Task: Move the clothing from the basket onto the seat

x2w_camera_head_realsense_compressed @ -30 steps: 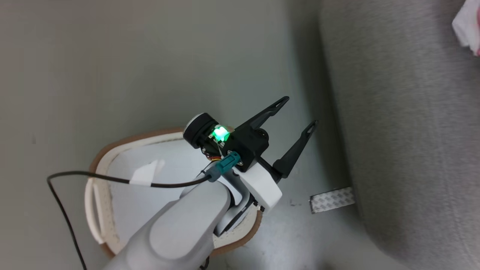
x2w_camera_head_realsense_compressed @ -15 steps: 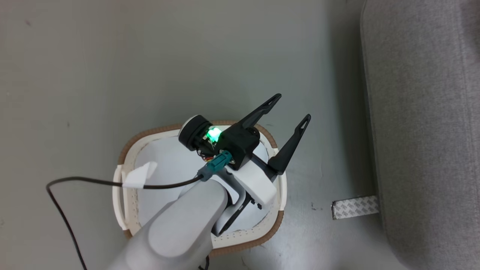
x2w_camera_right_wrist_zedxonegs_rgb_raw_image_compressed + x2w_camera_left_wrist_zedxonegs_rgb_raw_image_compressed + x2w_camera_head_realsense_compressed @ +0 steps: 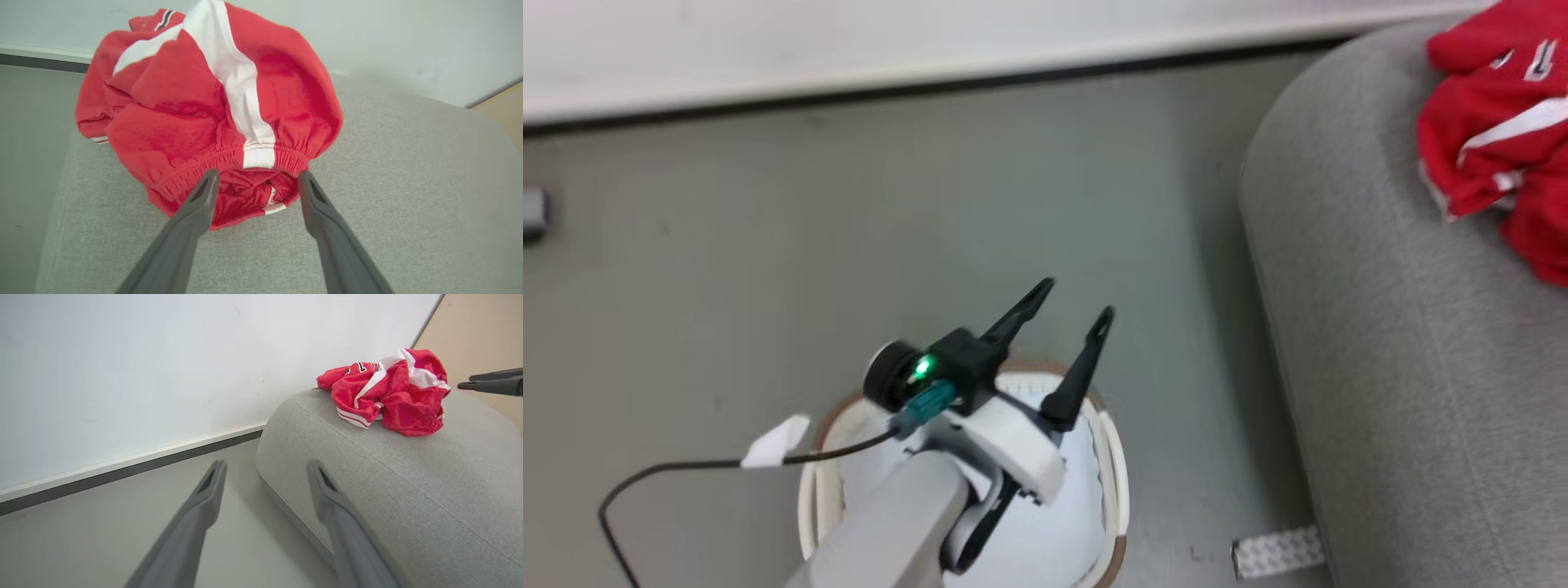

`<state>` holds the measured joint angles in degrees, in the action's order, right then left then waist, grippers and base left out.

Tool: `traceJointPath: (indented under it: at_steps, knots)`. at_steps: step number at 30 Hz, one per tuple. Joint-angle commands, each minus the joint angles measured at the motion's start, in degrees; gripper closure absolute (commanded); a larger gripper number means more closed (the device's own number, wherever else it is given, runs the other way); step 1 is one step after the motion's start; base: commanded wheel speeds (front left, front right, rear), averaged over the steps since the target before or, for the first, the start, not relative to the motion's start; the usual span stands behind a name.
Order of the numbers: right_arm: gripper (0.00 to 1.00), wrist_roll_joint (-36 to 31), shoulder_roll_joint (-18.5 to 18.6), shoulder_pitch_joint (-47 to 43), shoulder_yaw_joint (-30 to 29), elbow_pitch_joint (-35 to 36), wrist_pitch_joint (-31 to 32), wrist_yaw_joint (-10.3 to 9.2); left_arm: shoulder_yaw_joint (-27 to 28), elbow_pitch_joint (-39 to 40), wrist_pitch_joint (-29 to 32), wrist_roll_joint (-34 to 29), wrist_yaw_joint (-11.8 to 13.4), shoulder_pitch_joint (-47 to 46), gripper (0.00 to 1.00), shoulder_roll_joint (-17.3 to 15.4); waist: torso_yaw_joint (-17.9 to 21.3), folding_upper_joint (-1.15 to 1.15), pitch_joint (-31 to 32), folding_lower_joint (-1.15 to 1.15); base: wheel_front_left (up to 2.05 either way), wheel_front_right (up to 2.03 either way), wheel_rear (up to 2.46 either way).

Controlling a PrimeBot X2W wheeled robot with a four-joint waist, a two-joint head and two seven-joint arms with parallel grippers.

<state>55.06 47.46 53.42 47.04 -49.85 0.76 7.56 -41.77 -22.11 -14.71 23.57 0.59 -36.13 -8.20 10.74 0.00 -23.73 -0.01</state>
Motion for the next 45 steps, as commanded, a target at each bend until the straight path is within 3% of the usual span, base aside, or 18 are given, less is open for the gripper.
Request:
traceJointPath:
  at_steps: [1,9,17,20,25,32,39,45]
  knots:
    - [0.00,0.4,1.2,-1.3,0.8,0.8,-0.2,-0.13,0.8,-0.1,-0.3,1.1,0.5,1.7,0.00,-0.9,0.1,0.00,7.3,0.01,0.00,0.00,0.00]
    - [0.00,-0.2,4.5,-5.0,2.3,8.8,-7.1,-0.13,8.7,4.0,-0.4,4.3,2.3,10.7,0.00,-4.1,-1.5,0.00,19.2,0.01,0.00,0.00,0.00]
    - [0.00,-0.9,0.4,-10.6,-3.2,17.2,-14.1,-0.14,18.5,9.2,-0.4,5.3,5.5,19.8,0.00,-6.3,-2.9,0.00,25.0,0.01,0.00,0.00,0.00]
    - [0.00,-4.4,-2.9,-14.3,-7.0,18.9,-15.5,-0.13,21.9,10.7,-0.4,6.8,5.4,23.7,0.00,-6.0,-3.3,0.00,26.0,0.01,0.00,0.00,0.00]
    - [0.00,-11.7,-10.1,-22.9,-17.6,21.3,-15.9,-0.13,26.4,11.9,-0.4,4.0,7.1,28.2,0.00,-5.9,-4.3,0.00,26.8,0.01,0.00,0.00,0.00]
    - [0.00,-26.0,-23.6,-39.0,-33.9,32.1,-16.0,-0.13,31.9,11.8,-0.5,-0.2,6.3,33.5,0.00,-2.8,-5.2,0.00,27.4,0.01,0.00,0.00,0.00]
    - [0.00,-34.3,-35.1,-51.5,-40.8,41.0,-15.9,-0.13,36.4,12.5,-0.4,-6.3,3.7,37.9,0.00,1.8,-6.2,0.00,27.6,0.01,0.00,0.00,0.00]
    - [0.00,-37.2,-38.2,-54.9,-41.5,42.1,-15.9,-0.14,38.8,11.3,-0.5,-10.6,1.4,38.3,0.00,3.7,-6.8,0.00,27.6,0.01,0.00,0.00,0.00]
